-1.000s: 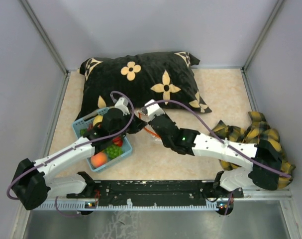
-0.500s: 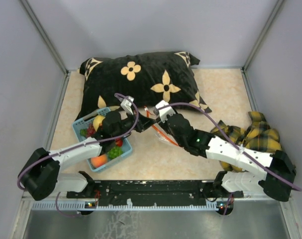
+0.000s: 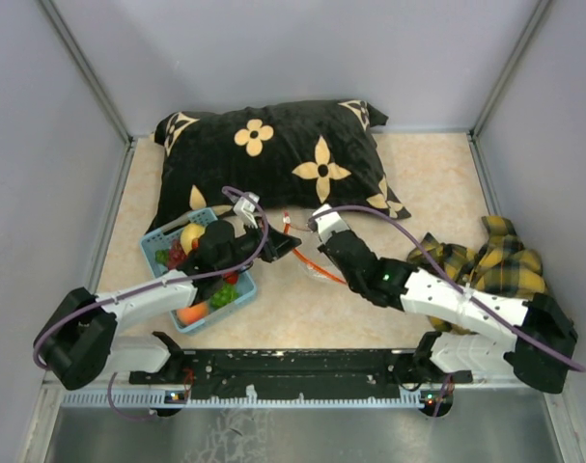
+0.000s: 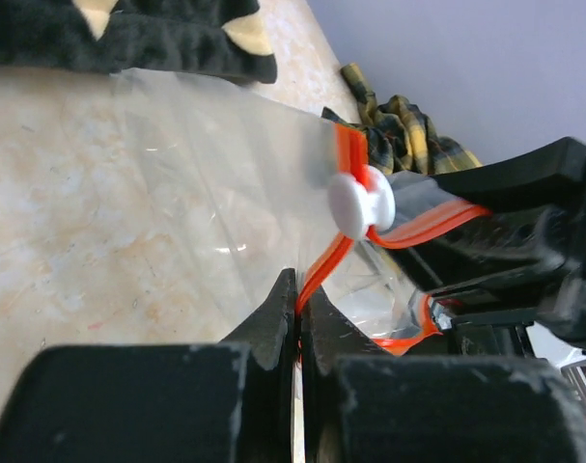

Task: Place the food in the zip-top bag and seal the zipper
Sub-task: Open the zipper of the food storage bag.

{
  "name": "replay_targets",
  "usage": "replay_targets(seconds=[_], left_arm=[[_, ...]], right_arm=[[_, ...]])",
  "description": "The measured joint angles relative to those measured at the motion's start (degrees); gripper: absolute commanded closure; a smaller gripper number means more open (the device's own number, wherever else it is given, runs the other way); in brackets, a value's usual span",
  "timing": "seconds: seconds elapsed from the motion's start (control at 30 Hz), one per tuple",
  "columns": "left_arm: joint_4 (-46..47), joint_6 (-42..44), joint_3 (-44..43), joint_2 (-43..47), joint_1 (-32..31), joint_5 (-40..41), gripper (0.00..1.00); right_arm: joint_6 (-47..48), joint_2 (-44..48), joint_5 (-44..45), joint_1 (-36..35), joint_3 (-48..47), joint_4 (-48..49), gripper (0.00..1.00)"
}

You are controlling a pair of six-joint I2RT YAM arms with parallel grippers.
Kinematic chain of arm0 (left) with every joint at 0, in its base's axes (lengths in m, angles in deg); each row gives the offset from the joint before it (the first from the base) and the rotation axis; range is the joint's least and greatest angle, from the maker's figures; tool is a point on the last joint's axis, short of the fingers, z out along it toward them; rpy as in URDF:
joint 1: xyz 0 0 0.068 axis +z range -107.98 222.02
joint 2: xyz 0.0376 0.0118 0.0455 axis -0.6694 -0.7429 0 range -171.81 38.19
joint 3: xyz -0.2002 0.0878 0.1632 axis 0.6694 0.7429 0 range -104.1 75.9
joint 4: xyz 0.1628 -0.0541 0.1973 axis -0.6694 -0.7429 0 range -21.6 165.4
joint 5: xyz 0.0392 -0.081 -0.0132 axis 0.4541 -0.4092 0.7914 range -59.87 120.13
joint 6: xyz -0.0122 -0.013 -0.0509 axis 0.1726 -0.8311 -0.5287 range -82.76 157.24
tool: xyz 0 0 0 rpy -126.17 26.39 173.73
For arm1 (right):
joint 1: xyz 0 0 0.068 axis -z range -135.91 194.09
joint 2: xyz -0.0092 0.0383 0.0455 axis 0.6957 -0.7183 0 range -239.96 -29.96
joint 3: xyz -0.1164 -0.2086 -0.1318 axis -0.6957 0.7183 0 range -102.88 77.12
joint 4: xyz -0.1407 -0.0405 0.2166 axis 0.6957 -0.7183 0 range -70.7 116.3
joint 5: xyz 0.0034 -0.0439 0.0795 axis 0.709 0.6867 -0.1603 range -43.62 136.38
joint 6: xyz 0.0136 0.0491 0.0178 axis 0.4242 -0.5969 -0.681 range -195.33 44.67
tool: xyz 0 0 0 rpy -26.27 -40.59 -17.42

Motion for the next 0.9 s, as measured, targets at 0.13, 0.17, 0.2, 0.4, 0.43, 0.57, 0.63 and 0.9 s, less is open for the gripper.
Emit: replay_targets(seconds=[0.13,0.17,0.2,0.4,0.43,0.57,0.63,0.9], left_arm=[[-4.92,-0.68,-0.13,0.63,0.0,1.36,0.82],[-5.9,-0.9,-0.24,0.63,0.0,1.51,0.73],[-6.99,-1.4,-0.39,0.63,-0.02,1.7,0.67],[-12.37,-4.98,-0.96,1.97,0.0,2.84,0.46],[-12.94,-5.33,-1.09,2.29,-0.02,2.99,0.45],[-16.0,-6.45,-2.12,3.43,-0.02,4.42,0.41],[-17.46,-6.49,-2.78,3.58,-0.02,5.35,0.38],[-23.08,-5.62,-5.05,3.58,-0.02,9.66,0.42]], right_arm=[[-0.52,0.33,2.73,-0.81,-1.62,0.07,1.0],[-0.46,0.24,3.8,-1.36,-2.08,0.28,1.0],[-0.15,-0.11,5.33,-2.43,-2.75,0.76,1.0],[0.24,-6.27,11.08,-6.32,-6.95,2.99,1.0],[0.04,-7.19,11.82,-6.6,-7.17,3.28,1.0],[-0.11,-10.12,15.1,-7.48,-7.52,4.31,1.0],[0.02,-11.54,16.5,-7.93,-7.89,5.07,1.0],[0.07,-15.12,17.57,-9.09,-8.63,7.26,1.0]])
